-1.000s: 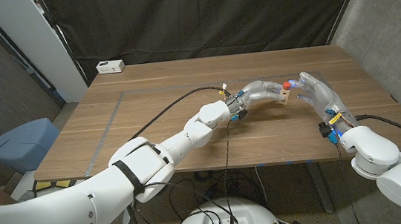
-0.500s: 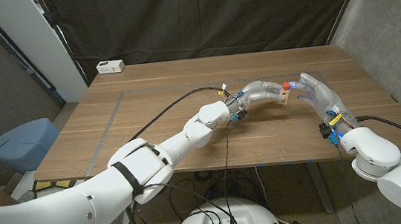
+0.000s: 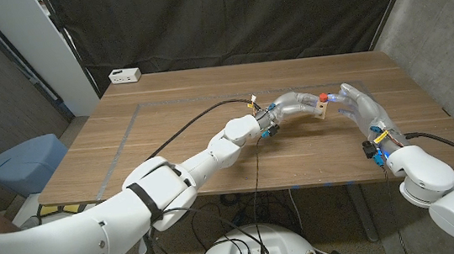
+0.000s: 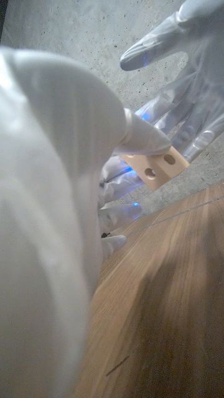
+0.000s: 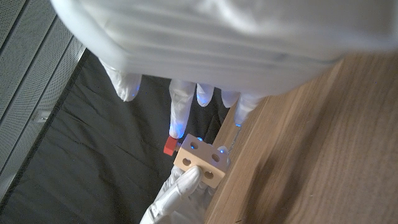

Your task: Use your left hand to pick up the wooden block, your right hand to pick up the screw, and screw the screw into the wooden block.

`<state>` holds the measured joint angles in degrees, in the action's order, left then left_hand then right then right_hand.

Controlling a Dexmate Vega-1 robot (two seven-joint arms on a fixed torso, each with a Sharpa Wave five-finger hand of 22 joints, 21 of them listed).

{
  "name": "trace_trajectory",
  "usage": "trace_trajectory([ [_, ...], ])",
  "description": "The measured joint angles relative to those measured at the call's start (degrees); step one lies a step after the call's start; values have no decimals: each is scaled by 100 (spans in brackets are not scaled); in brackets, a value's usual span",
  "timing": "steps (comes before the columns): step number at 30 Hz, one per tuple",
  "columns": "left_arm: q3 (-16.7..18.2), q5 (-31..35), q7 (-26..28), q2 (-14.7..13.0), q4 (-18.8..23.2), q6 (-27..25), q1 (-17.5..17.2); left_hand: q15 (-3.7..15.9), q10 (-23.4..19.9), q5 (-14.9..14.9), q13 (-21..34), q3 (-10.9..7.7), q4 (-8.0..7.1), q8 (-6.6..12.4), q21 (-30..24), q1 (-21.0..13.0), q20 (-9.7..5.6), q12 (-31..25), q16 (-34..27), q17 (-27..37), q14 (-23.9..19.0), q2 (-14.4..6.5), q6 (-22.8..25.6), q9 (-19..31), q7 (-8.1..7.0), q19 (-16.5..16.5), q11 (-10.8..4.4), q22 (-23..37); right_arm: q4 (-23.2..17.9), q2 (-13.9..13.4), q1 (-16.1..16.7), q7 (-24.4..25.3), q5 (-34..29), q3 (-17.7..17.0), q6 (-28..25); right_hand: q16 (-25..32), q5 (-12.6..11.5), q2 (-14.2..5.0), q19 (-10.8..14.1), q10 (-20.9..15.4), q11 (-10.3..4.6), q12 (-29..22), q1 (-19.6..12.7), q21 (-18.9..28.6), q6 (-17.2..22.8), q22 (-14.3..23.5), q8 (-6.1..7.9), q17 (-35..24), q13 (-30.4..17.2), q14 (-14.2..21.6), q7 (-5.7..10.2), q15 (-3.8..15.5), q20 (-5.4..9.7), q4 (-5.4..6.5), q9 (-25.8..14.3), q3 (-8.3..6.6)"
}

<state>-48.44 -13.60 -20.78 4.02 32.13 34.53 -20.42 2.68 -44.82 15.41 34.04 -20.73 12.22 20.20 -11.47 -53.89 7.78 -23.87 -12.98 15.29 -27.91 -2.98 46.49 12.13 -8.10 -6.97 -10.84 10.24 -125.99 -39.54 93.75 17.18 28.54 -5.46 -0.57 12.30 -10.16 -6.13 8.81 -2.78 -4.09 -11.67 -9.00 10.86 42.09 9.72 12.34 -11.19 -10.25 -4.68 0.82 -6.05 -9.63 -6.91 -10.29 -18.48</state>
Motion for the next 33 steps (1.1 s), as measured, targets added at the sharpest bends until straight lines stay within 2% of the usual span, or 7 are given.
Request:
trace_trajectory([
  [6, 10, -13, -22, 12, -36, 6, 12, 0, 2, 7, 0, 0, 0, 0, 0, 0, 0, 0, 0, 0, 0, 0, 0, -3, 0, 0, 0, 0, -22, 0, 29, -50, 1, -23, -9, 22, 0, 0, 53, -22, -22, 0, 0, 0, 51, -13, 0, 0, 0, 39, -50, 21, 11, 0, 0, 0],
  [33, 36, -42, -86, 65, -205, 93, 68, 0, 0, 1, 3, 0, 0, 0, 0, 1, 0, 0, 34, 3, 0, 1, 0, -3, 0, 0, -5, 0, -88, -51, 82, -250, 60, -68, -31, 22, 0, 0, 51, -81, 1, 0, 0, 0, 111, -12, 3, -1, 0, 60, -51, 42, 11, 0, -8, 0],
])
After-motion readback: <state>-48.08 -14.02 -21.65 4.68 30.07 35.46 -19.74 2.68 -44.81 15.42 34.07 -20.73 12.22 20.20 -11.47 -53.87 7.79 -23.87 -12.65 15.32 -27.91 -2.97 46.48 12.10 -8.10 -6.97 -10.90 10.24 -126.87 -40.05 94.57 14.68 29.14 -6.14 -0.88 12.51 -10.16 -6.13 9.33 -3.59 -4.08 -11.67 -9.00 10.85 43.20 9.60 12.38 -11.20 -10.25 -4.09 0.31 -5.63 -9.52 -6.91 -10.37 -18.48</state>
